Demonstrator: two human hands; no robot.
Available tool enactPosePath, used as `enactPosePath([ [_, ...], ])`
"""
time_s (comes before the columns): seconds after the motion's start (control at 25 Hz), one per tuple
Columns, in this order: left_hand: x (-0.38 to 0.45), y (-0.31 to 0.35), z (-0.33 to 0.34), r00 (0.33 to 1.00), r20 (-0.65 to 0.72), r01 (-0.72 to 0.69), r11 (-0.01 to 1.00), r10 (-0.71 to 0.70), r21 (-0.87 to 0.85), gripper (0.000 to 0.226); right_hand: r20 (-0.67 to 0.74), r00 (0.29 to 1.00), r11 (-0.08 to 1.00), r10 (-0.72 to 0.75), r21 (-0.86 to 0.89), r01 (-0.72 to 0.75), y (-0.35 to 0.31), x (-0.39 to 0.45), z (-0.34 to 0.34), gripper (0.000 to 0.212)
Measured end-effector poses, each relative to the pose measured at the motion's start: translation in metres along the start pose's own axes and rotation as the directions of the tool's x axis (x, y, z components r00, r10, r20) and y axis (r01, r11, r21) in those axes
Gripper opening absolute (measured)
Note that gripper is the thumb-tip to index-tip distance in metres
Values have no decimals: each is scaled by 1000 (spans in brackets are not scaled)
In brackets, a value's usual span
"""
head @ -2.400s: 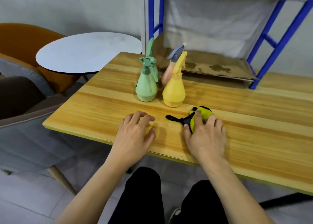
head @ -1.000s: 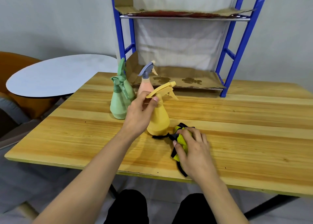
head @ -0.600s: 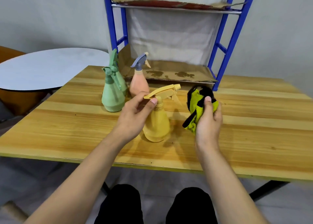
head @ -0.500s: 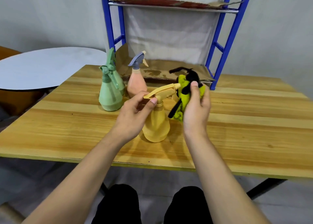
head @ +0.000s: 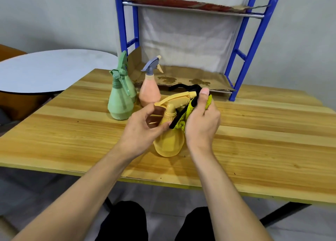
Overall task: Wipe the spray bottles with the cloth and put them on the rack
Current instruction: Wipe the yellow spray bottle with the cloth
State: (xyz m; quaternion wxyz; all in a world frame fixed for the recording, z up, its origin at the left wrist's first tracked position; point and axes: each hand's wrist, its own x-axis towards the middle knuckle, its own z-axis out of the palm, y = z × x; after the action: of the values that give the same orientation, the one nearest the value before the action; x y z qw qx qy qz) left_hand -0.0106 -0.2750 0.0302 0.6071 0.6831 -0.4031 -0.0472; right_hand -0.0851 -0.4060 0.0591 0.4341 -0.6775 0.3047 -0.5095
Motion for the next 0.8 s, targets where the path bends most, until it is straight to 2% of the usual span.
enactPosePath([
  [0.12, -5, -1, 1, 1000, -11, 23, 999, -24, -33, 40, 98, 986, 972, -138, -179, 154, 3, 4, -12, 49],
  [0.24, -8, -1, 4, 1000, -12, 28, 999, -29, -30, 39, 136, 943, 824, -303, -460, 331, 10, 10, -27, 49],
  [0.28, -7, -2, 3, 999, -8, 48, 998, -48, -44, 40, 131, 940, 794, -315, -506, 336, 13, 12, -35, 47],
  [0.4, -7, -3, 1, 997, 2, 72, 997, -72, -28, 48, -29, 955, 841, -297, -481, 247, 14, 27, -57, 55],
  [0.48, -10, -1, 3, 997, -14, 73, 997, -73, 6, 51, -50, 898, 834, -436, -397, 383, -3, 37, -66, 60],
  [0.56, -12, 0, 8, 997, -40, 68, 997, -67, 36, 45, 82, 783, 714, -616, -363, 599, -32, 41, -61, 56],
  [0.64, -17, -2, 11, 995, -57, 87, 994, -83, 68, 40, 300, 599, 487, -742, -373, 790, -54, 37, -42, 55],
  [0.72, -24, -7, 14, 988, -46, 154, 982, -150, 106, 48, 515, 397, 247, -759, -337, 909, -55, 34, -24, 56],
  [0.8, -29, -17, 16, 980, -34, 197, 971, -194, 134, 59, 669, 258, 104, -697, -262, 960, -43, 33, -14, 58],
])
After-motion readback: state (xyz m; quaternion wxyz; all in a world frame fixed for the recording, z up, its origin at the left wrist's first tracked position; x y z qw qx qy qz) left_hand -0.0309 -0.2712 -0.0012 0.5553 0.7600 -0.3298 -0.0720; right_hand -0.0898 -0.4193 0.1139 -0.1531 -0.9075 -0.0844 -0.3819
